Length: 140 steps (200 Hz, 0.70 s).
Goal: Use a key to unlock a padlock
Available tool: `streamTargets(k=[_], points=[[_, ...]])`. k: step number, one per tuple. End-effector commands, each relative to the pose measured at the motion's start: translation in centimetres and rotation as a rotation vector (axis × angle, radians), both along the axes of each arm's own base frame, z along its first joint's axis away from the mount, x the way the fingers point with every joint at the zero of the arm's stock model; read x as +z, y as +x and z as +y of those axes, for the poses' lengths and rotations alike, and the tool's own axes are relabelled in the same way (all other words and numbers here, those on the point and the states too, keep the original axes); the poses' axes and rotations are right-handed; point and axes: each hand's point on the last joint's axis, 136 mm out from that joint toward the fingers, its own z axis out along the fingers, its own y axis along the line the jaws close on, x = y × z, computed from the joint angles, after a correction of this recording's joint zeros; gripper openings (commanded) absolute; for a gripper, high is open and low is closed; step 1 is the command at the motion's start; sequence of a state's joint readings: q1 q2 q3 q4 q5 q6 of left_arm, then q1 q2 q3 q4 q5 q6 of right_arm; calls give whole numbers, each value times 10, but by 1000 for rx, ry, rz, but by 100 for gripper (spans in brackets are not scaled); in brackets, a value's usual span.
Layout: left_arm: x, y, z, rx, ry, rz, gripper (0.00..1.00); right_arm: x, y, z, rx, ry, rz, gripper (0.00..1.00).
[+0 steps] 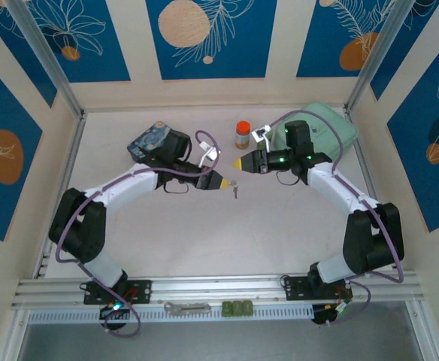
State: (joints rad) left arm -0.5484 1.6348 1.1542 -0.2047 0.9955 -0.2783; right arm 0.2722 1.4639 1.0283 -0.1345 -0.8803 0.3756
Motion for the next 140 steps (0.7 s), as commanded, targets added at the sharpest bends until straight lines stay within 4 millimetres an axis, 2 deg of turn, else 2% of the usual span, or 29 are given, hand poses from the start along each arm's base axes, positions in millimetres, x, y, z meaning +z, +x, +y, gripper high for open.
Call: streamTargets(k=[1,49,87,140], points=[[26,-13,2,-56,-38,-46,0,-10,-10,5,45,29,36,43],[35,-9,5,-42,-52,-76,0,-30,-26,16,77,9,96,40],[35,-9,6,-39,-50,-77,0,-30,-29,15,84,15,103,27],[30,-4,9,-17,-34,-80,0,-32,-36,12,85,6,119,27]])
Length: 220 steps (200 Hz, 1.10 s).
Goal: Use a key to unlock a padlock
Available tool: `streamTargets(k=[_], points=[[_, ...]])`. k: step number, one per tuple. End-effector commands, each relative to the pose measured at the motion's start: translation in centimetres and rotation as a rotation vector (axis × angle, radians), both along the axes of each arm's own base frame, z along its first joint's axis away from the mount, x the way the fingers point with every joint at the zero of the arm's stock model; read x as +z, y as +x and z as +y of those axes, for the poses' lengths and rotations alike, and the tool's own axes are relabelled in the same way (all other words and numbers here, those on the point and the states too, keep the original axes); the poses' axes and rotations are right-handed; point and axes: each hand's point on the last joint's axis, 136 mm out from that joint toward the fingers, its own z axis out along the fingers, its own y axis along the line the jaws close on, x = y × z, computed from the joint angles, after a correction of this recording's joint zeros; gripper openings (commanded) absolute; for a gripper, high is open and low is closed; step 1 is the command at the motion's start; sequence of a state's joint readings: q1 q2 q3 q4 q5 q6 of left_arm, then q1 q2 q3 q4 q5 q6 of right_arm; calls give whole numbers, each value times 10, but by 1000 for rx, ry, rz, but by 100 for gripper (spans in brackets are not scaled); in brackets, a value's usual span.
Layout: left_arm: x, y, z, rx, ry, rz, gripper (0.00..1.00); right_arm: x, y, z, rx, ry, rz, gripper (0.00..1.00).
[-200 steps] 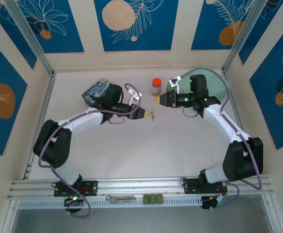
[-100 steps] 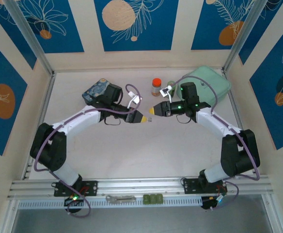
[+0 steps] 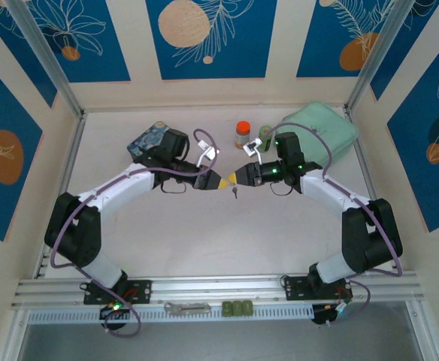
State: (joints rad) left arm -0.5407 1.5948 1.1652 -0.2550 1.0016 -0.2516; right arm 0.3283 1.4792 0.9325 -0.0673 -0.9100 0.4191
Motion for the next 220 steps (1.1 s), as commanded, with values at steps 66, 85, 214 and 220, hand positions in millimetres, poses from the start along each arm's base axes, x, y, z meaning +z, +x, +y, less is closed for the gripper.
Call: streamTargets(k=[66,85,214,220], points=[[14,3,4,-5,-21,-58,0,0,-15,-6,13,5,28,29],[14,3,4,-2,-22,-56,0,1,-16,-6,18,10,30,30],[-14,56,51,390,178,-134,100,-9,-6,-12,-65,-8,55,0],[-15,66,64,478,183,-141,100,-12,-2,-14,-90,-14,68,0]])
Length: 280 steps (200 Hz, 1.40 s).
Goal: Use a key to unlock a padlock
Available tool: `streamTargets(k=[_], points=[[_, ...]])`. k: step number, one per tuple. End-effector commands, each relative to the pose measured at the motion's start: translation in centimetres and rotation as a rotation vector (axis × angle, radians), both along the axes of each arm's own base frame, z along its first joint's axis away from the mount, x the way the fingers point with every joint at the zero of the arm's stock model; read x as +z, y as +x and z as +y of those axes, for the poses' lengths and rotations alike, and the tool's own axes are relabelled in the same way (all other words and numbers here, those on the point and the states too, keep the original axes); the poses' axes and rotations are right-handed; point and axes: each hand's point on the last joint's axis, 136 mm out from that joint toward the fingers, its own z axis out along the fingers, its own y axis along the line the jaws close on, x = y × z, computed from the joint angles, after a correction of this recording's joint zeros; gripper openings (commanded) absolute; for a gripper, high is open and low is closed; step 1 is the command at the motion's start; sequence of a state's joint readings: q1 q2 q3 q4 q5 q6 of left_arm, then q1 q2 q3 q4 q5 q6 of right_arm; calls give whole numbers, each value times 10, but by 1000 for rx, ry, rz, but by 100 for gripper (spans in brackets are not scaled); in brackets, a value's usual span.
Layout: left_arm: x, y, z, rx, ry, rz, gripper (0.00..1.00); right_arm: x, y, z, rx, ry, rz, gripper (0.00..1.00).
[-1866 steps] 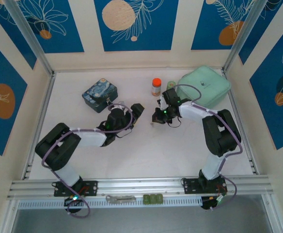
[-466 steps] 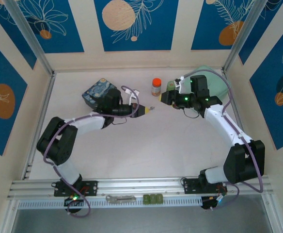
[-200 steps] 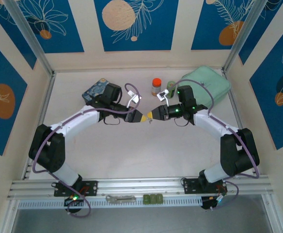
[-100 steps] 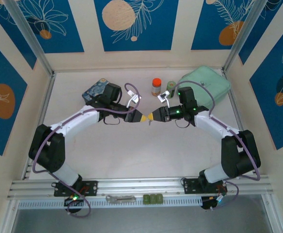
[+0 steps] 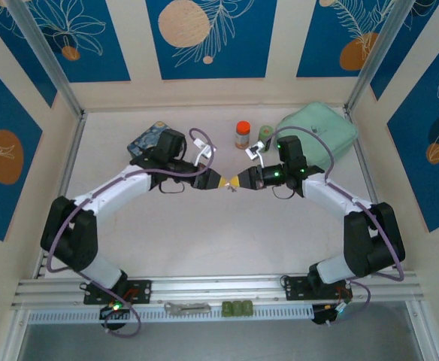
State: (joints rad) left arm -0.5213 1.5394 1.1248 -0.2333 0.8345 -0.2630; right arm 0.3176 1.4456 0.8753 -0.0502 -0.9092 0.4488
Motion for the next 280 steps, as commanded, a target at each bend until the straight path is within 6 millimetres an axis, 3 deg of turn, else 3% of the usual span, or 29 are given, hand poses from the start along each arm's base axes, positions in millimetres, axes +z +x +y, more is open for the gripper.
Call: streamTargets(k=[1,30,93,112,144,168,196,257,280], points=[[-7,47,50,349,94,-72,100,-6,6,-8,-75,-13,34,0],[-26,78,108,723,17,-34,100,-19,22,-10,-193,-40,65,0],[-90,110,165,1170,-1,4,93,-38,48,5,-371,-62,145,0],[-99,123,180,1270,14,-51,90,-37,55,10,-400,-46,147,0],[-106,146,188,1293,109,-177,88,-34,57,14,-379,-29,143,0],[-110,162,181,1263,61,-219,85,-33,57,13,-373,-40,135,0],[-123,176,177,1273,38,-200,77,-35,61,12,-376,-42,142,0],[-151,197,178,1276,100,-157,77,-37,68,13,-366,-35,152,0],[-157,203,171,1233,89,-146,66,-36,69,10,-371,-32,150,0]])
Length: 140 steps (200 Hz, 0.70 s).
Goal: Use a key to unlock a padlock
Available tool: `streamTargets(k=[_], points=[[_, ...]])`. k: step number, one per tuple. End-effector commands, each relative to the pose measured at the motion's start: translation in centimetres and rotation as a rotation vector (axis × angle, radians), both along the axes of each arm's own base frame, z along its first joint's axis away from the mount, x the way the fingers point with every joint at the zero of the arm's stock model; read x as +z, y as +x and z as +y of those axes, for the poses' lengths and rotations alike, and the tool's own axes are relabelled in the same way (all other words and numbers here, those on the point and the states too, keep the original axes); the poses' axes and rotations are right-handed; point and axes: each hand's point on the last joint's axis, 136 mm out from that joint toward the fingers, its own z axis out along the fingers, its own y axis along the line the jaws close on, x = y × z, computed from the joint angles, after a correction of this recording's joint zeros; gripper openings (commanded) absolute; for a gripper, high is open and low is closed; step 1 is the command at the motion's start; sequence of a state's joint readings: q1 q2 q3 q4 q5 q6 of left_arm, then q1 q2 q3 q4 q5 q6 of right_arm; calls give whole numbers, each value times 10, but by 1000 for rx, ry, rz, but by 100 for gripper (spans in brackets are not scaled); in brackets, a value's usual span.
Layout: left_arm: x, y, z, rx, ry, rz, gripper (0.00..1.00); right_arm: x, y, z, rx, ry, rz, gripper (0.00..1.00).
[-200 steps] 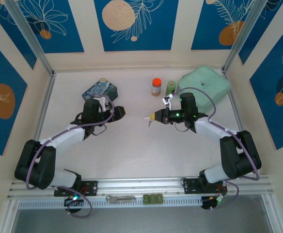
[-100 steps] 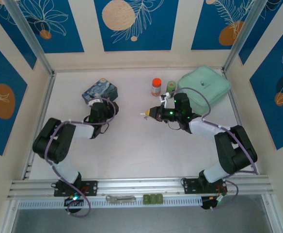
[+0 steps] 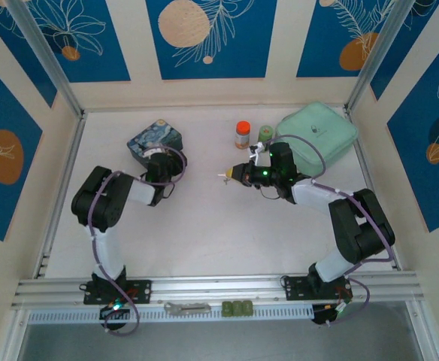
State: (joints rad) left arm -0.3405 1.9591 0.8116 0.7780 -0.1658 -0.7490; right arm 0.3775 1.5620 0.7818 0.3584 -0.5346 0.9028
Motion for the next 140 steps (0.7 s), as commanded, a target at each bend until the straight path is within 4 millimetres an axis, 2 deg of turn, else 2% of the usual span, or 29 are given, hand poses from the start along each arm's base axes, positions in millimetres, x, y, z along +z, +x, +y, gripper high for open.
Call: streamTargets(k=[1,32,58,71,93,115,120,131,140], points=[[-2,13,-1,-29,-8,-10,66,12,6,2,14,26,-27,0],[-12,13,-8,-92,-7,20,50,11,6,-1,4,23,-23,0],[-12,13,-8,-111,-36,9,37,8,6,-2,2,22,-18,0],[-13,14,-6,-113,-40,16,25,9,7,-2,-1,25,-16,0],[-12,15,-7,-128,-57,17,12,9,6,-2,-2,23,-19,0],[-12,13,-6,-127,-76,18,14,9,5,-2,-2,20,-16,0],[-12,13,-5,-124,-80,16,18,8,5,-3,-2,19,-15,0],[-14,14,-3,-112,-90,24,36,8,5,-2,-1,19,-13,0],[-14,16,-3,-104,-101,26,39,8,5,-1,0,19,-13,0]])
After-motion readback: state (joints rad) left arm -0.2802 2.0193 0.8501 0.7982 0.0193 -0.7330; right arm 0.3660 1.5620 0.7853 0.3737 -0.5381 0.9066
